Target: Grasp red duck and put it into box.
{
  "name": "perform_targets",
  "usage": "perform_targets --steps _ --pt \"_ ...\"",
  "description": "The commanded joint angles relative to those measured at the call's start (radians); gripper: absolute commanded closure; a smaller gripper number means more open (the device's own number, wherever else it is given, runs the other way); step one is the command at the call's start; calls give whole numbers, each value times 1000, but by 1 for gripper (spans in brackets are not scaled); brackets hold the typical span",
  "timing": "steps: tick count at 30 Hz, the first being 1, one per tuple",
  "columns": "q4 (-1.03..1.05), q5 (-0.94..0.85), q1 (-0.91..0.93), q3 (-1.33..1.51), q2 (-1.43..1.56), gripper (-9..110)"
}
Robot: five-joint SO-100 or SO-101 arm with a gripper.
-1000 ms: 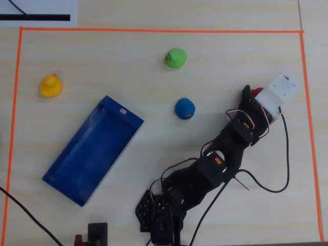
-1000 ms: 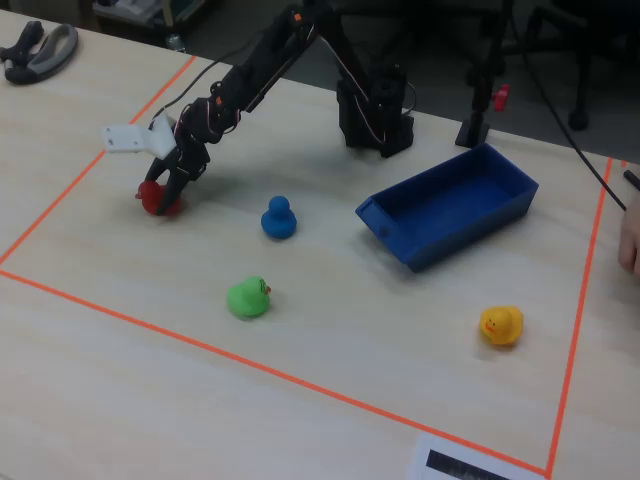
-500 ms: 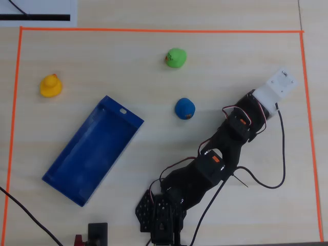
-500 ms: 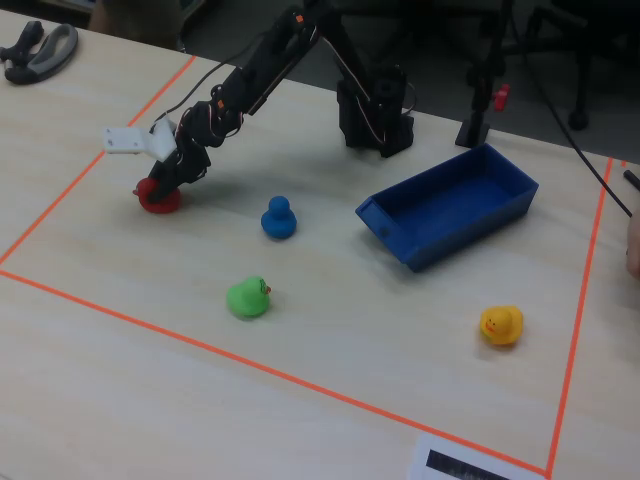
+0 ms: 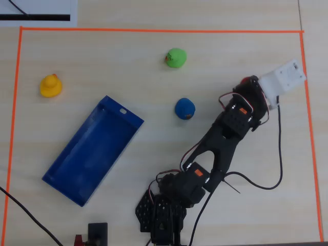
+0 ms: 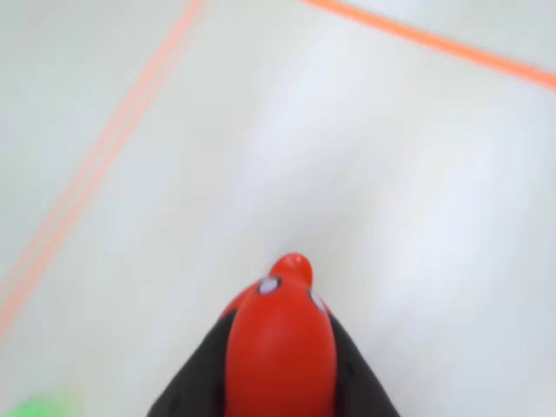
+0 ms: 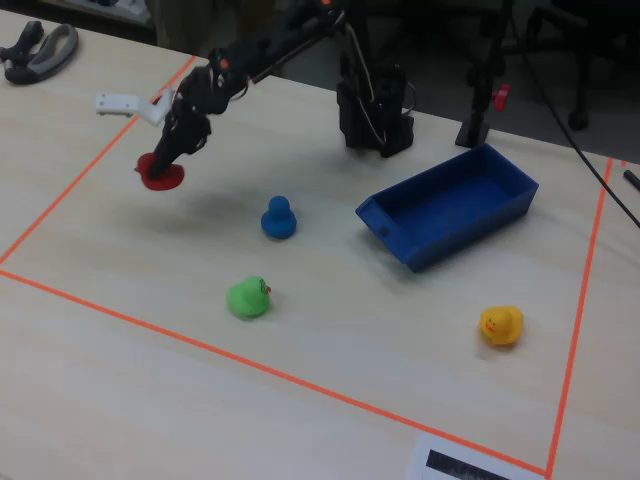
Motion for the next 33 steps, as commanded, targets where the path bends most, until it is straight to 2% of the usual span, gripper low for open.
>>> perform_targets --steps 1,6,12,21,26,33 --pt "264 213 -147 -86 268 101" --pt "649 440 -482 -66 471 101" --pt "893 634 -899 -61 508 101" --pt "974 718 -1270 161 511 101" --pt "994 862 -1388 155 457 101" --pt "997 885 -1482 161 420 101"
